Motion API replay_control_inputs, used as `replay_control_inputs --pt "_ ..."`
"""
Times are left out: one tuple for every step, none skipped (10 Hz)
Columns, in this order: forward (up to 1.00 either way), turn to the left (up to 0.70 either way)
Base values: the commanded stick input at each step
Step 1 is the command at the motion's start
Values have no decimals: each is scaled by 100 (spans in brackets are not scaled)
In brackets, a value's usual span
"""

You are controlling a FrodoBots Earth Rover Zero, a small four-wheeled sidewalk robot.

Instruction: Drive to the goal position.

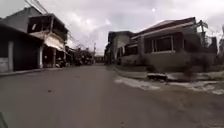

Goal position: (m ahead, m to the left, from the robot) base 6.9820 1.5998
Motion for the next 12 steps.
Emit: replay_control_inputs --pt "70 1" --pt "70 0" --pt "70 0" --pt "70 0" --pt "70 4" --pt "70 12" --pt "70 20" --pt "70 35" --pt "70 35" --pt "70 17" --pt "70 0" --pt "70 0"
